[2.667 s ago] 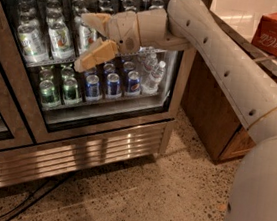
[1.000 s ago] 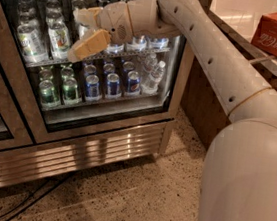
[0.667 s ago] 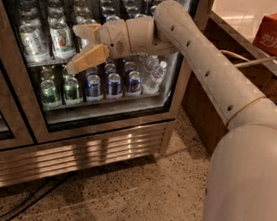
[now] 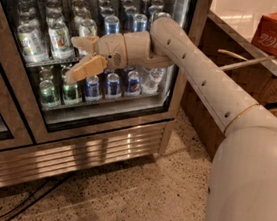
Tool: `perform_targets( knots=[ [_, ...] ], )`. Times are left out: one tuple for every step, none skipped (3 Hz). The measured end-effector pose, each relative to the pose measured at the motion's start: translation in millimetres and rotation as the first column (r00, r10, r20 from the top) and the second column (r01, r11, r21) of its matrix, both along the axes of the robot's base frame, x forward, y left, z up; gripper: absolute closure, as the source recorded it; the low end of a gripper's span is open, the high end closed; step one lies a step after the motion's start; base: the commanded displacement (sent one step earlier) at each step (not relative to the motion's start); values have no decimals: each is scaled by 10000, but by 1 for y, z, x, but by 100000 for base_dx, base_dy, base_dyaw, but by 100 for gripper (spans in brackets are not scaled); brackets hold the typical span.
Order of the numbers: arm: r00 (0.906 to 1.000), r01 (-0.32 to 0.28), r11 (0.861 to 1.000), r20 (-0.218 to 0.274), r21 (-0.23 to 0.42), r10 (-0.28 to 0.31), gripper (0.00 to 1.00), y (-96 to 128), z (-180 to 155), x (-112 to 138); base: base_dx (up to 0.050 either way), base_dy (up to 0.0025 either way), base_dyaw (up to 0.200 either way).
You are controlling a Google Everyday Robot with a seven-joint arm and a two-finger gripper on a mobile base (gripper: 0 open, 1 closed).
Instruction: Open right fridge door
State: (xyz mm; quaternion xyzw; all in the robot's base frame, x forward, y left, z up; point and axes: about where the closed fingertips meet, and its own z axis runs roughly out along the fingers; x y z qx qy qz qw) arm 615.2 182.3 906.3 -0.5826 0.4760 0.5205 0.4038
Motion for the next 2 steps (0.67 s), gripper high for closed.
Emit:
perform_targets(
  knots=[
    [9989, -370, 9990, -276, 239, 376, 0, 17, -14, -5, 0, 0, 0],
    [9990, -313, 9992, -322, 253, 321, 0, 15, -16, -6, 0, 0, 0]
  ],
)
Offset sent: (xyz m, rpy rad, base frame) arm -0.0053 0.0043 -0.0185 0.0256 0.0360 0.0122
